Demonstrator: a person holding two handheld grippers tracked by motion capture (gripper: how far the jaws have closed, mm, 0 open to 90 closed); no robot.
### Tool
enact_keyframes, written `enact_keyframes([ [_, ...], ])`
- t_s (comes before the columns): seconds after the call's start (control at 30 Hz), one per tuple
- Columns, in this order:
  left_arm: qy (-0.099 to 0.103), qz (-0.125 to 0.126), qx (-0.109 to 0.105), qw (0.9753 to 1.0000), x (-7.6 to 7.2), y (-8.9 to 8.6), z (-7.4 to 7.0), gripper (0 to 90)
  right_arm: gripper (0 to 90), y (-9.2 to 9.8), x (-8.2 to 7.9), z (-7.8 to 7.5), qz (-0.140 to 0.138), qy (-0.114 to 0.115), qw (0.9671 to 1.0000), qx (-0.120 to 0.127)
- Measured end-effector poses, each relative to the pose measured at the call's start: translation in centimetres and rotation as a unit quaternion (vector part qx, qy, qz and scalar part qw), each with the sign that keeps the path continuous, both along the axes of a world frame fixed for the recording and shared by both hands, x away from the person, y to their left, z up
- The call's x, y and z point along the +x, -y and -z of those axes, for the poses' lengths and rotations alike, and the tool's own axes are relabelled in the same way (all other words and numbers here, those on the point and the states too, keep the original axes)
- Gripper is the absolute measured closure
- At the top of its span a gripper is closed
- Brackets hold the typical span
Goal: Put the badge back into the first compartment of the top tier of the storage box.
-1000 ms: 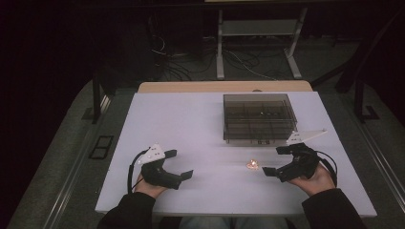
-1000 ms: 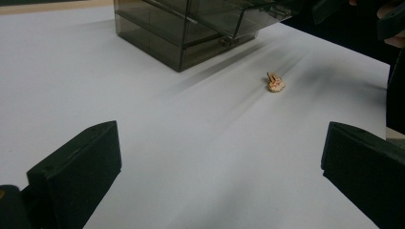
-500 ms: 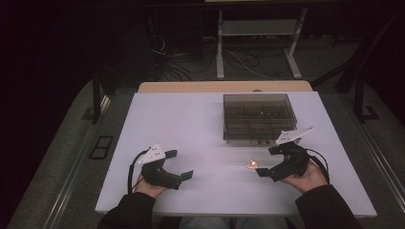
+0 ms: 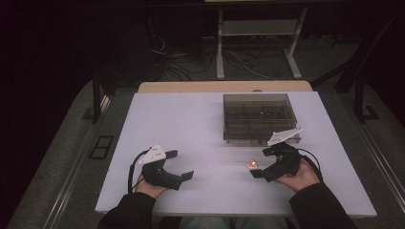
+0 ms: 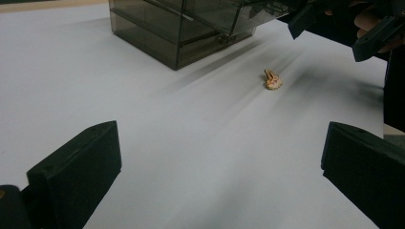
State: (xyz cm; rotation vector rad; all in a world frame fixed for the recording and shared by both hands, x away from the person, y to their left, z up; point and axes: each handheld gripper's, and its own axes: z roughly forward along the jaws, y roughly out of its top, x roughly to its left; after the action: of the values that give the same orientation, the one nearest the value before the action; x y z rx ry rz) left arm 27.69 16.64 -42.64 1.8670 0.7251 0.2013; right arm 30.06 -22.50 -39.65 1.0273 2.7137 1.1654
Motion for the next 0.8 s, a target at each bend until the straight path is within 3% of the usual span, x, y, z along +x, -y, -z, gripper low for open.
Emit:
enact_keyframes([
  [0.8,0.001,0.006,0.003,1.0000,0.0,0.1,0.0,0.0,0.1,-0.9,1.0,1.4,-0.012,-0.012,0.9998,-0.013],
])
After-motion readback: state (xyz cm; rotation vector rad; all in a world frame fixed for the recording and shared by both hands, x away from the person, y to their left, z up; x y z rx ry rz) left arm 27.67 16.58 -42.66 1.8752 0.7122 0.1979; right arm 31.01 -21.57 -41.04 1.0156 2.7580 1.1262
